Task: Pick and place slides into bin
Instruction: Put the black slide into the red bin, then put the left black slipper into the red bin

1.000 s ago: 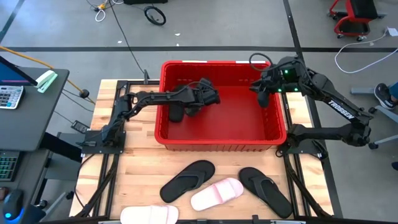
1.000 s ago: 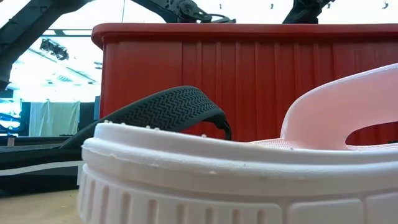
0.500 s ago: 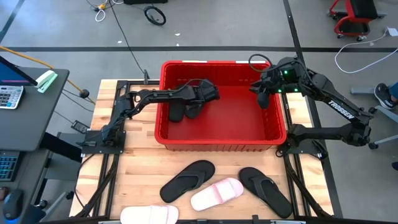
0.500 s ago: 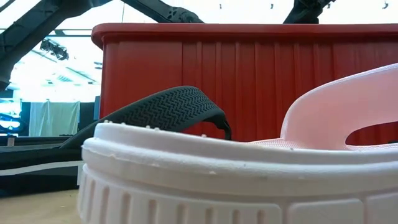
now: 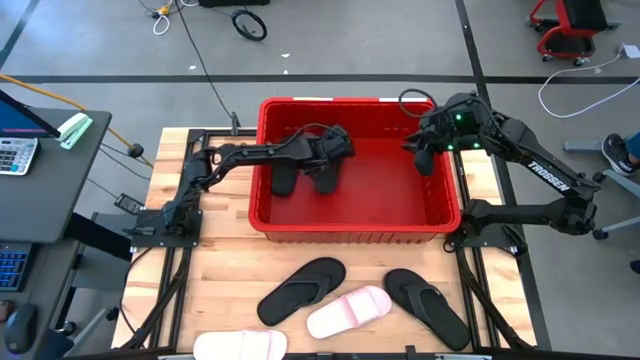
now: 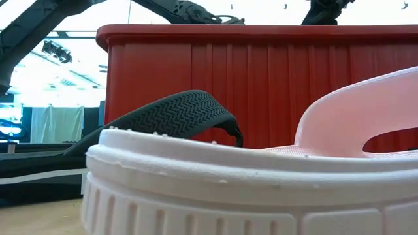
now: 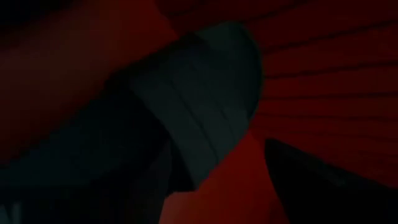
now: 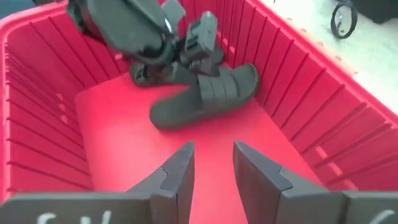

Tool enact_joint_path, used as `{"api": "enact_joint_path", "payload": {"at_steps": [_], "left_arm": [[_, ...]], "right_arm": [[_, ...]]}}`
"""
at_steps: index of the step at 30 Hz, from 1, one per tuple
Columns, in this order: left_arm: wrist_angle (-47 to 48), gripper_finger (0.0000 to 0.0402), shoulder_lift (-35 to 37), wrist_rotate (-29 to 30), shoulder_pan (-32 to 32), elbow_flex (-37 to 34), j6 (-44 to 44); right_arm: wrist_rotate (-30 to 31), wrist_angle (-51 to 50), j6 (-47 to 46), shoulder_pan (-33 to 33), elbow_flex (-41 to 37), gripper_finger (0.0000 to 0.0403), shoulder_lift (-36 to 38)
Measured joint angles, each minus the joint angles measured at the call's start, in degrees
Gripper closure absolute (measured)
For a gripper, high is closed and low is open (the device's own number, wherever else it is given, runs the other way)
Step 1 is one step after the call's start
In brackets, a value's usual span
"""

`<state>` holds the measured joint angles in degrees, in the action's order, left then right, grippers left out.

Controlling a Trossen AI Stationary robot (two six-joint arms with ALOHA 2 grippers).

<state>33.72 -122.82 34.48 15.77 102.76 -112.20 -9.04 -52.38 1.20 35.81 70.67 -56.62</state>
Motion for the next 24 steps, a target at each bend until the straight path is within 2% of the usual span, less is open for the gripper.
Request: {"api": "enact_joint_path", "payload": {"at_steps": [5, 10, 15, 20, 24], "left_arm": [[1.55, 0.0141, 0.83, -2.16, 0.31, 0.09, 2.18], [8.43, 0.0147, 0.56, -14.59, 1.38, 0.06, 3.67], [7.51, 0.0148, 1.73, -15.12, 1.40, -0.02, 8.13], [0.47, 0.0160, 5.89, -13.89, 1.85, 0.00, 18.15], [-8.55, 0.0177, 11.28, -13.14, 2.16, -0.02, 35.41]], "right_arm": [[0.00, -1.57, -0.10, 0.00, 0.00, 0.0287, 0.00], [0.00, -1.40, -1.48, 0.02, 0.00, 0.0287, 0.07], [0.00, -1.39, -0.95, 0.00, -0.01, 0.0287, 0.09], [-0.79, -1.36, 1.79, 0.00, 0.00, 0.0287, 0.82], [-6.70, -1.53, 1.82, 0.02, 0.00, 0.0287, 3.46]]}}
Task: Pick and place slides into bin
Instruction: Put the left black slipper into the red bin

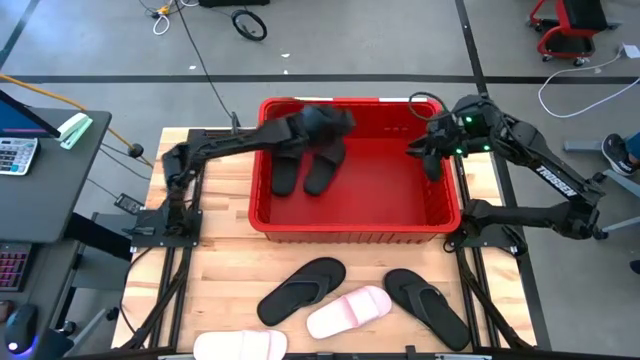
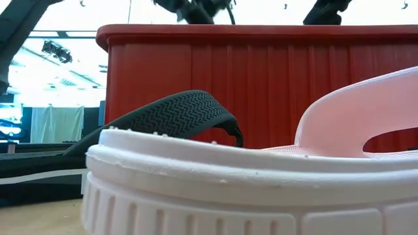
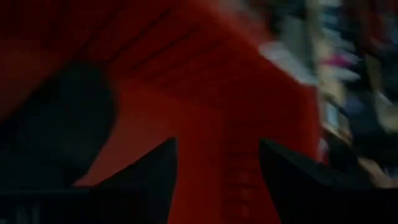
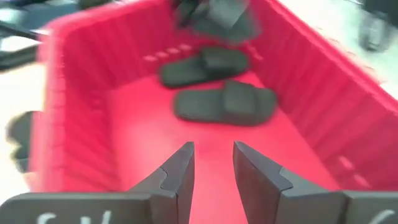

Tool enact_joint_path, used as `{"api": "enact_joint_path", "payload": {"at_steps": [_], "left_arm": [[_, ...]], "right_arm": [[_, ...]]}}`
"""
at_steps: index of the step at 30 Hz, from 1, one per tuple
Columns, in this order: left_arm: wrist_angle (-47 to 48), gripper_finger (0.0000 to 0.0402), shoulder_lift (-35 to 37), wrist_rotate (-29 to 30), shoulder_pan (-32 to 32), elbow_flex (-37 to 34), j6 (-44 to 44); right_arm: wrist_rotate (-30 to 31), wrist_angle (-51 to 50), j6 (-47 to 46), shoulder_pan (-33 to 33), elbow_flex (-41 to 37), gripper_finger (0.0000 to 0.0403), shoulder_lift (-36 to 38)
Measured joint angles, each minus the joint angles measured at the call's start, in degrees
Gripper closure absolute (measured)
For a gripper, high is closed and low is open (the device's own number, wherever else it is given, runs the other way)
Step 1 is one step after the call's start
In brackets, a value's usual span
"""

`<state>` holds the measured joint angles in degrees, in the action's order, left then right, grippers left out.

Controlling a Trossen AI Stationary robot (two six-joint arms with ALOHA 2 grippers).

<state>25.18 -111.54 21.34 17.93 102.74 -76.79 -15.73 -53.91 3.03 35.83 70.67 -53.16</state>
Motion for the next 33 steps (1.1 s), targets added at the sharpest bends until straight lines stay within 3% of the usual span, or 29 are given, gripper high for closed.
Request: {"api": "enact_joint_path", "payload": {"at_steps": [4, 7, 11, 17, 21, 25, 33], "left_arm": [[-7.52, 0.0194, 5.09, -2.47, -0.78, 0.09, 19.48], [-9.72, 0.0204, 8.91, -11.06, -1.45, 0.09, 33.38], [-9.41, 0.0214, 12.80, -22.15, -3.42, 0.09, 42.44], [-8.21, 0.0222, 16.88, -30.21, -10.78, 0.04, 55.57], [-4.02, 0.0223, 18.09, -30.70, -16.75, 0.09, 56.44], [1.05, 0.0223, 18.22, -30.64, -22.63, 0.07, 51.55], [10.16, 0.0226, 14.41, -30.63, -34.65, 0.00, 40.74]], "right_arm": [[-9.45, -0.36, 0.01, -0.04, 0.00, 0.0287, 4.47], [-19.97, -0.75, -1.36, -0.02, 0.00, 0.0287, 8.25], [-35.23, -1.88, -5.46, -0.26, 0.00, 0.0287, 12.87], [-38.05, -12.24, -3.63, -2.42, 0.04, 0.0287, 19.20], [-38.38, -19.28, -5.57, -2.64, 0.04, 0.0287, 23.17], [-38.41, -23.63, -5.94, -2.64, 0.04, 0.0287, 26.57], [-38.23, -29.35, 6.89, -2.64, 0.04, 0.0287, 29.13]]}}
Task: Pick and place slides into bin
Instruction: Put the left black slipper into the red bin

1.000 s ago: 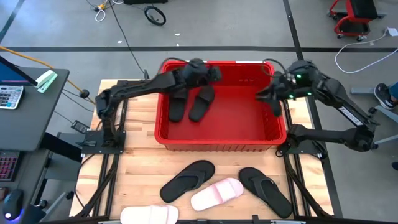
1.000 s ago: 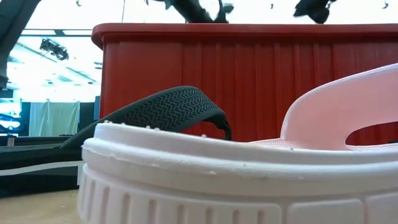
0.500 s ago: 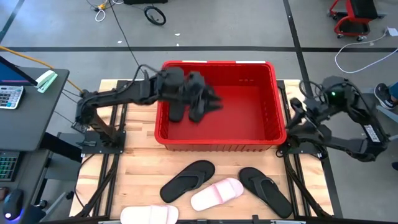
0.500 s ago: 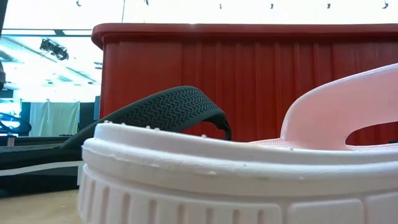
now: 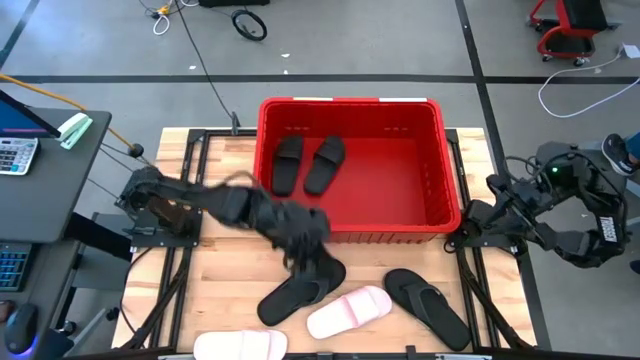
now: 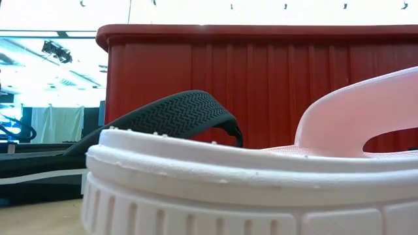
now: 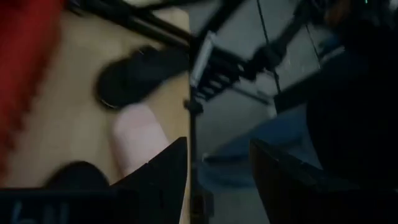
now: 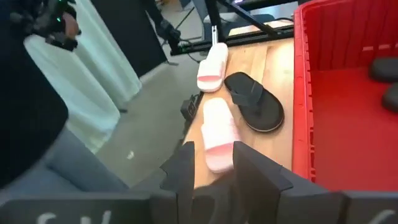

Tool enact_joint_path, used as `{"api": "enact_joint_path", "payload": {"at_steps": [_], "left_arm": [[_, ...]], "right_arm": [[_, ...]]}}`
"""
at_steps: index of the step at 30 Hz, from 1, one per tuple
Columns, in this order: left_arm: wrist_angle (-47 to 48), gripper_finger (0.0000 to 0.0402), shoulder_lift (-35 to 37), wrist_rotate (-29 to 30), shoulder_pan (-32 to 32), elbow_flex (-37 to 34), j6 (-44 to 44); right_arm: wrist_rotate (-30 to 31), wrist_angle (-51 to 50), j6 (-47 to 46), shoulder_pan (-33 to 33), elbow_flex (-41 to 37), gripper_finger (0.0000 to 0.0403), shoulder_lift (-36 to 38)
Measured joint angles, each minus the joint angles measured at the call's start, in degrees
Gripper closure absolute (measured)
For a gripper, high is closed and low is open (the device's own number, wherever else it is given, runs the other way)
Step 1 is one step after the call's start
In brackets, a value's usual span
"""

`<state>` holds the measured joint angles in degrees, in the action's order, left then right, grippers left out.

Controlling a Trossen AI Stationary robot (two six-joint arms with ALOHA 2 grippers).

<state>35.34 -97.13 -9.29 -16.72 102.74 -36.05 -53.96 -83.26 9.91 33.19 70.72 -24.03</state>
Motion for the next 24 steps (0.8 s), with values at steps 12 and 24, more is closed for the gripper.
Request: {"api": "enact_joint_path", "payload": {"at_steps": [12, 24], "left_arm": [[7.23, 0.0230, -13.15, 6.70, -7.37, 0.02, -0.82], [24.01, 0.0255, -21.54, 9.43, -8.82, 0.02, 0.89]], "right_arm": [[8.75, -0.97, 2.35, 0.07, -0.02, 0.0287, -0.07], [8.92, -0.97, 0.56, 0.07, -0.04, 0.0287, -0.07]]}}
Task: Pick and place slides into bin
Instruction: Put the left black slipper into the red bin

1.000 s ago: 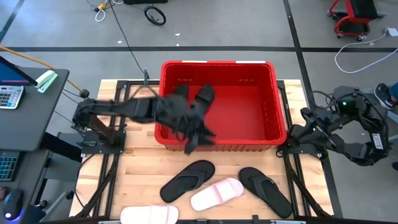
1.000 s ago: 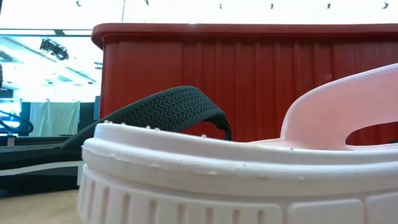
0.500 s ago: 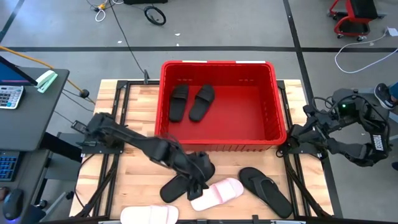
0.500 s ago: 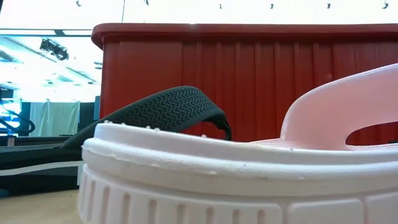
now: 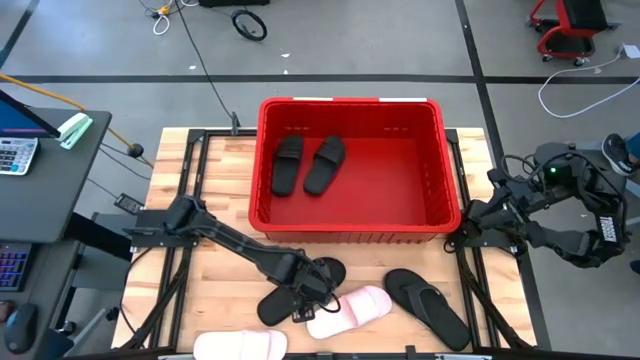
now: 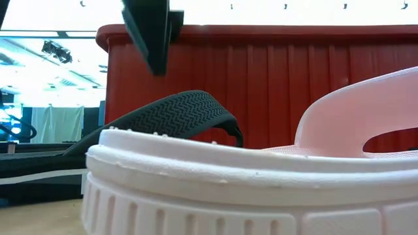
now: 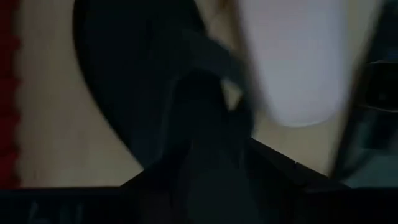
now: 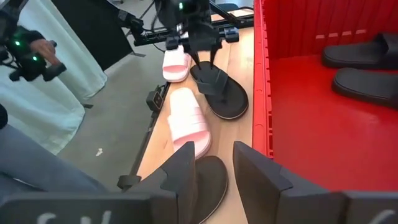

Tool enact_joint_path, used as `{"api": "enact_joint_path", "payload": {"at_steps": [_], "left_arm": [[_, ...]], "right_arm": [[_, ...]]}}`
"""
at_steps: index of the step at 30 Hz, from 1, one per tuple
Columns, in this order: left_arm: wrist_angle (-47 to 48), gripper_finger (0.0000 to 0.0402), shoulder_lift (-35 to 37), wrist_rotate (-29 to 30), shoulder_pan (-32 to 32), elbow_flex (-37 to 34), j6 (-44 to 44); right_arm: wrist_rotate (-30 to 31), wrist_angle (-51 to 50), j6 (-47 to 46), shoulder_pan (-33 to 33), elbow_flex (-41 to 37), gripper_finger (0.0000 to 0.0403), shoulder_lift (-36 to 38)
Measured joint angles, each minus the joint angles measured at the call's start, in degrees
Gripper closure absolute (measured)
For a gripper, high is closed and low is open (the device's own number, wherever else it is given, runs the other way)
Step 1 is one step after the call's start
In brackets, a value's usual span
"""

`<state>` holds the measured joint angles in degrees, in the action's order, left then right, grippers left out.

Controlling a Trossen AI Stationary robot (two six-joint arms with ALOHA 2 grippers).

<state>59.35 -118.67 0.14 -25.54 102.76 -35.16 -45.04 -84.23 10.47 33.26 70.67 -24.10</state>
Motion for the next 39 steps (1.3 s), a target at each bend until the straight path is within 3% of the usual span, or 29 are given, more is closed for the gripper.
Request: {"api": "enact_joint_path", "payload": {"at_steps": [8, 19, 24, 28, 31, 35, 39], "left_arm": [[0.82, 0.0233, -3.93, 12.24, 0.09, 0.00, 1.06], [0.29, 0.0225, -5.77, 12.78, 1.38, -0.02, 3.10], [0.63, 0.0254, -6.51, 12.86, 1.60, -0.09, 0.95], [0.86, 0.0333, -6.45, 12.20, 1.88, 0.46, -2.19], [1.48, 0.0386, -6.39, 9.51, 1.63, 4.59, -3.16], [3.18, 0.0392, -6.21, 8.47, 0.38, 14.36, 0.77], [8.06, 0.0394, -6.13, 12.28, -0.79, 28.75, 4.44]], "right_arm": [[0.02, 0.00, -0.16, -0.02, 0.00, 0.0287, 0.00], [0.02, 0.02, -0.19, 0.00, 0.00, 0.0287, 0.00], [0.02, 0.02, -0.20, 0.00, 0.00, 0.0287, 0.00], [0.02, 0.04, -0.19, 0.00, 0.00, 0.0287, 0.00], [0.03, 0.02, -0.09, -0.01, 0.00, 0.0287, -0.01], [0.02, 0.02, -0.08, 0.00, 0.00, 0.0287, 0.00], [0.03, 0.02, -0.06, -0.01, 0.00, 0.0287, 0.00]]}}
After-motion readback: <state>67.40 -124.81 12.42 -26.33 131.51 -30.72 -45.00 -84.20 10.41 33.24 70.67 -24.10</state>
